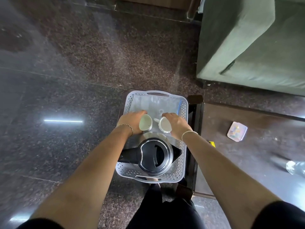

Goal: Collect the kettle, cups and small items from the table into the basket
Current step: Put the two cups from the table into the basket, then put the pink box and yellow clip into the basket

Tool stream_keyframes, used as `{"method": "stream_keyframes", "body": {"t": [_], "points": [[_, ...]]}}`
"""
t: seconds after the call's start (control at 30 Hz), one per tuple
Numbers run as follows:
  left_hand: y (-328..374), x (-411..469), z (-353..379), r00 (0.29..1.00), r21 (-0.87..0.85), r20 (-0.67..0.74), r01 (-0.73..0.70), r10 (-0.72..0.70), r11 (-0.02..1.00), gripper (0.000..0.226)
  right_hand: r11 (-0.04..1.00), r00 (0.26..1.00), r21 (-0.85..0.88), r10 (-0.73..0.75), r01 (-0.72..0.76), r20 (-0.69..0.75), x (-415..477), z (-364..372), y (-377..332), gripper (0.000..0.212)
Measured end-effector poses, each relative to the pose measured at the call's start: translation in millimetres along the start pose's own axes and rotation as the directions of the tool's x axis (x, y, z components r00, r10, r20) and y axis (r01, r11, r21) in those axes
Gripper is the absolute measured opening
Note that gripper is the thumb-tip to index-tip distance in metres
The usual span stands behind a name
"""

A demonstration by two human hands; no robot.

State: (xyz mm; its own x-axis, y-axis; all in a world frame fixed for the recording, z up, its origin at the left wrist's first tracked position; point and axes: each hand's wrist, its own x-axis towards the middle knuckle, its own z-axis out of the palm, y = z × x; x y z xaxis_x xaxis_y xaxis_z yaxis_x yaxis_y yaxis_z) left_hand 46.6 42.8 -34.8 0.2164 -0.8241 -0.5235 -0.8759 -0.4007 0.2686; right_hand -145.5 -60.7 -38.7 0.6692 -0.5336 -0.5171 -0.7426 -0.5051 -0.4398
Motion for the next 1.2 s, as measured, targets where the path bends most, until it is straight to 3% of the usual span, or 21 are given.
{"method": "stream_keyframes", "body": {"t": [0.33, 0.47, 0.53, 0.7, 0.83, 1.03, 1.2], "points": [[1, 8, 2, 0.999, 0.002, 0.026, -0.034, 0.033, 0.999, 0.068, 1.0, 1.0, -0.03, 0.01, -0.01, -0.01, 2, 1, -1, 0.072], [3, 1, -9, 0.995, -0.029, 0.093, 0.028, -0.025, 0.999, 0.082, 1.0, 1.0, 0.003, 0.009, -0.008, -0.027, -10, -7, -2, 0.08], [6, -3, -19, 0.994, -0.074, 0.084, 0.074, -0.068, 0.994, 0.087, 1.0, 0.998, 0.025, 0.01, -0.008, -0.065, -20, -13, -1, 0.081], [26, -7, -47, 0.985, -0.316, -0.048, 0.145, -0.168, 0.938, 0.068, 0.996, 0.981, 0.088, 0.049, -0.033, -0.187, -55, -34, 7, 0.081], [79, -1, -65, 0.973, -0.525, -0.144, 0.077, -0.178, 0.847, 0.053, 0.992, 0.947, 0.109, 0.09, -0.059, -0.307, -91, -48, 31, 0.071], [188, 10, -59, 0.98, -0.513, -0.189, -0.04, -0.067, 0.857, 0.045, 0.969, 0.912, 0.161, 0.23, -0.185, -0.34, -145, -60, 93, 0.064], [274, 21, -20, 0.992, -0.522, -0.129, -0.071, 0.004, 0.85, 0.04, 0.892, 0.868, 0.255, 0.432, -0.372, -0.246, -184, -61, 162, 0.05]]}}
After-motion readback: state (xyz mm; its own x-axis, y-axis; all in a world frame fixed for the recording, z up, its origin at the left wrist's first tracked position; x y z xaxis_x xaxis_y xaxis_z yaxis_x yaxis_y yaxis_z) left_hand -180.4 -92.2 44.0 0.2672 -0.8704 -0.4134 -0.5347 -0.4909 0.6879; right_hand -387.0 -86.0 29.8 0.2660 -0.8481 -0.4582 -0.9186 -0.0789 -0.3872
